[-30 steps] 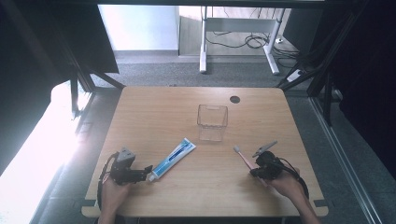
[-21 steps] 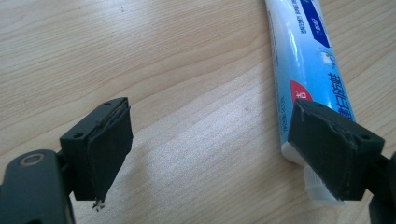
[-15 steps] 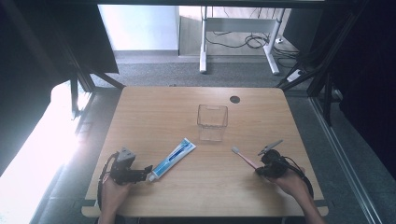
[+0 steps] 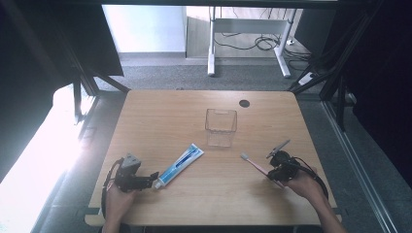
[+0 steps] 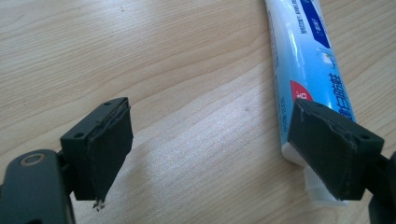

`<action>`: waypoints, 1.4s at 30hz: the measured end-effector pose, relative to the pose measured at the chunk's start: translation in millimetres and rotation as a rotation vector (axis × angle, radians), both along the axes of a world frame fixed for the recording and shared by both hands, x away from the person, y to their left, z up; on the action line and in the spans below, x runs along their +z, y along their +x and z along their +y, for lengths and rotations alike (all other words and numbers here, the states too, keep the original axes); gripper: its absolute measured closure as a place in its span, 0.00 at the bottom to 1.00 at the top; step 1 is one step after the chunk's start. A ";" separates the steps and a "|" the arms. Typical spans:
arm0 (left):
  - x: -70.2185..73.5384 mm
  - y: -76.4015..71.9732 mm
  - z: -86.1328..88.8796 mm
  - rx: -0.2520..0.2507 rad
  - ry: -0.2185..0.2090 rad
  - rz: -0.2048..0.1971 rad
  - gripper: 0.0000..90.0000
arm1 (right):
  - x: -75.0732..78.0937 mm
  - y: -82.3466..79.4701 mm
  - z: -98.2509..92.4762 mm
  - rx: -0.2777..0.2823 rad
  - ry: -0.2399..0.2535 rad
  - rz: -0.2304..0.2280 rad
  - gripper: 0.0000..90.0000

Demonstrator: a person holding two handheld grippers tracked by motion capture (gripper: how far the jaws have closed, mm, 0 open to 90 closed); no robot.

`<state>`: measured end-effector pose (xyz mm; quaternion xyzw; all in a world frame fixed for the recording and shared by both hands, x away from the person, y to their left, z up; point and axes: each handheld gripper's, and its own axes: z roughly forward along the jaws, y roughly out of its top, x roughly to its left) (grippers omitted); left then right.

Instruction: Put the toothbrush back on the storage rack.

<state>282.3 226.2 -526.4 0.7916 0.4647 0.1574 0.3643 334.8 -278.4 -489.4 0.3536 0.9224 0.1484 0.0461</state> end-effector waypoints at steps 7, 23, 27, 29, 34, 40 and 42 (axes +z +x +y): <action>-0.2 0.1 0.4 -0.001 0.003 0.003 0.16 | 2.8 14.9 9.2 0.024 -0.083 0.022 0.87; -0.5 0.2 0.5 -0.001 0.004 0.004 0.16 | -1.0 35.1 32.4 0.072 -0.167 0.088 0.81; -0.6 0.2 0.5 -0.001 0.003 0.005 0.16 | -4.0 37.0 35.9 0.077 -0.178 0.096 0.81; -0.6 0.2 0.5 -0.001 0.003 0.005 0.16 | -5.5 38.0 37.7 0.080 -0.185 0.101 0.82; -0.6 0.2 0.6 -0.001 0.002 0.005 0.16 | -9.1 41.1 40.8 0.089 -0.201 0.114 0.85; -0.7 0.2 0.4 -0.002 0.003 0.005 0.16 | -9.1 43.3 40.6 0.073 -0.187 0.130 0.88; -0.7 0.3 0.4 -0.002 0.003 0.005 0.16 | -8.9 42.9 40.1 0.070 -0.184 0.131 0.88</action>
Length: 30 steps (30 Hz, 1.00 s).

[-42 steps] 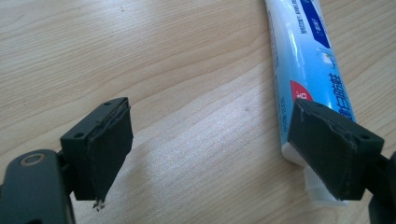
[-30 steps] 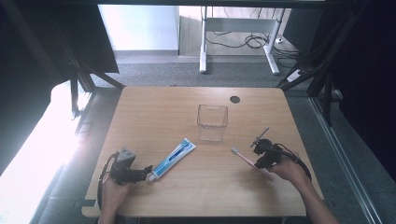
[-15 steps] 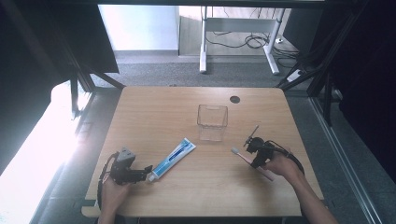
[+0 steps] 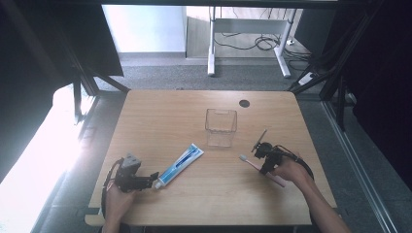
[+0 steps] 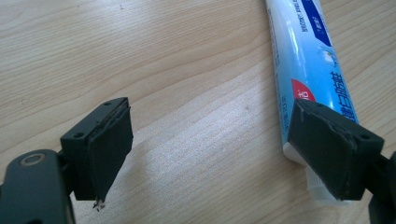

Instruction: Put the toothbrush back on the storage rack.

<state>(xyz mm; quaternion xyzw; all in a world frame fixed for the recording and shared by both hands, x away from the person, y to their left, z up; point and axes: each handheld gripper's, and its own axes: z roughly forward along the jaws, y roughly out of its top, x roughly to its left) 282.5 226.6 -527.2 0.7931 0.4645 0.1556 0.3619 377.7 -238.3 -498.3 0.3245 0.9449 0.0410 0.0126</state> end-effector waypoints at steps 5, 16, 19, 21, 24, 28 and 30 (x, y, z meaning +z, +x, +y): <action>0.1 -0.2 -0.3 0.001 0.001 -0.001 0.16 | 3.5 -2.1 -2.7 -0.012 0.013 -0.013 0.88; 0.7 -0.5 -1.0 0.003 0.005 -0.011 0.16 | 18.8 -9.1 -7.5 -0.018 0.059 -0.060 0.88; 1.2 -0.6 -1.5 0.004 0.002 -0.013 0.16 | 21.7 -10.9 -8.2 -0.021 0.070 -0.064 0.88; 1.9 -0.6 -1.3 0.002 -0.004 -0.013 0.16 | 24.4 -11.3 -8.9 -0.019 0.079 -0.063 0.88; 2.9 -0.7 -1.1 -0.002 -0.014 -0.018 0.15 | 28.9 -11.9 -9.3 -0.023 0.087 -0.062 0.88; 3.7 -1.1 -2.7 -0.004 -0.018 -0.024 0.16 | 34.3 -12.5 -9.7 -0.016 0.103 -0.071 0.88; 4.2 -1.4 -3.0 -0.005 -0.020 -0.028 0.15 | 37.5 -12.8 -9.7 -0.016 0.110 -0.074 0.88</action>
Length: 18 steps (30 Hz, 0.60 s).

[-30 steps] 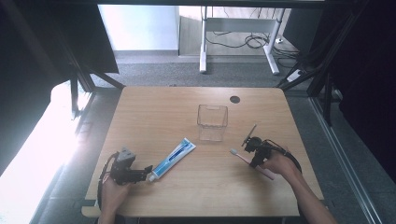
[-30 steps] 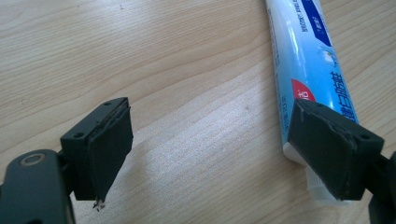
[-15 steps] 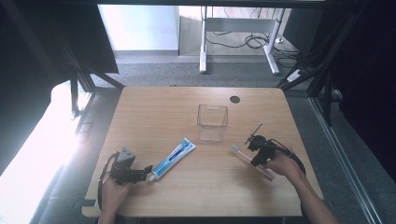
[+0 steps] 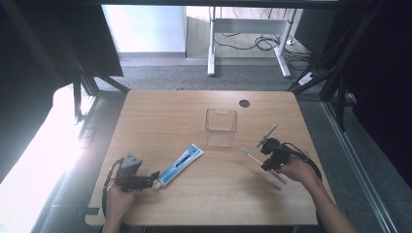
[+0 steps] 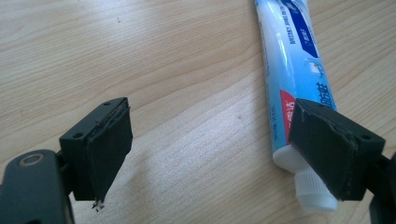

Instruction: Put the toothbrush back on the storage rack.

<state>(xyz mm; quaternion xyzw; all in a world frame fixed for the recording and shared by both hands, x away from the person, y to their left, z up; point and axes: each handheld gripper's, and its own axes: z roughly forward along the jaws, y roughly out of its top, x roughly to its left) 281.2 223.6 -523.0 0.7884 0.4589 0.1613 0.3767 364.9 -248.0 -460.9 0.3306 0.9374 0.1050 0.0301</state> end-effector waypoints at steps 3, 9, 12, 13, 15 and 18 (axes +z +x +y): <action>1.0 -0.3 0.1 0.001 0.000 -0.008 0.15 | 5.8 -0.1 0.1 0.000 0.007 -0.006 0.88; 1.7 -0.2 2.2 0.009 -0.012 -0.016 0.15 | 17.6 1.2 2.8 0.008 0.025 -0.017 0.88; 1.4 0.0 3.1 0.009 -0.016 -0.016 0.15 | 23.0 2.7 4.8 0.011 0.039 -0.022 0.88; 1.3 0.1 3.2 0.008 -0.016 -0.016 0.15 | 25.3 3.7 5.9 0.015 0.041 -0.025 0.88; 1.2 0.2 3.1 0.008 -0.015 -0.016 0.15 | 28.5 4.8 7.8 0.014 0.045 -0.025 0.88; 1.3 0.2 3.1 0.007 -0.014 -0.017 0.15 | 33.8 7.4 11.2 0.017 0.056 -0.030 0.88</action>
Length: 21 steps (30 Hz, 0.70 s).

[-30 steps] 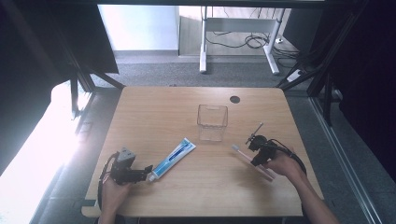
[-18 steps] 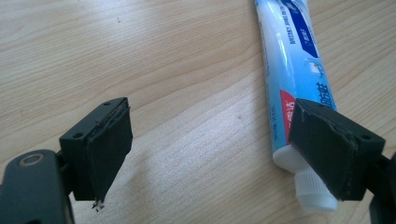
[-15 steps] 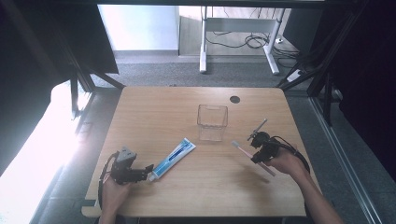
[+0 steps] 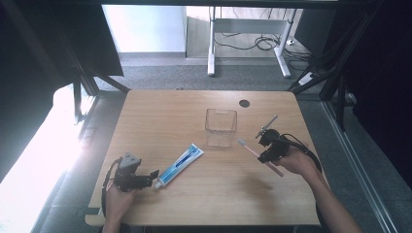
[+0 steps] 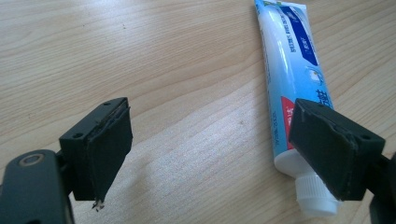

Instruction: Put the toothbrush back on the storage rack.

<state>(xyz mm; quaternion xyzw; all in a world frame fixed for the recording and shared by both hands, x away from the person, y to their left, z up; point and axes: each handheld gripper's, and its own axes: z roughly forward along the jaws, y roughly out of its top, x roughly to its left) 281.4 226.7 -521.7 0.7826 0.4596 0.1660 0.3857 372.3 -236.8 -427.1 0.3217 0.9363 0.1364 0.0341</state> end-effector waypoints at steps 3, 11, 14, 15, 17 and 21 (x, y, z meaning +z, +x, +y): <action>-0.1 0.0 0.1 -0.001 0.001 0.000 0.15 | 4.7 2.1 3.5 -0.001 0.006 -0.001 0.88; -0.1 0.2 0.3 -0.003 0.002 -0.001 0.15 | 16.5 7.7 10.3 0.004 0.025 -0.012 0.88; 0.0 0.0 0.1 -0.002 -0.001 0.001 0.15 | 22.1 9.6 12.0 0.004 0.033 -0.020 0.88; 0.0 0.1 0.1 -0.003 0.000 0.001 0.15 | 24.1 10.4 12.8 0.003 0.039 -0.020 0.88; 0.0 0.1 -0.2 -0.004 0.001 0.004 0.15 | 26.3 12.0 13.8 0.004 0.041 -0.023 0.88; 0.8 -0.1 -0.5 -0.007 0.003 0.002 0.15 | 29.1 15.9 17.1 -0.002 0.047 -0.025 0.88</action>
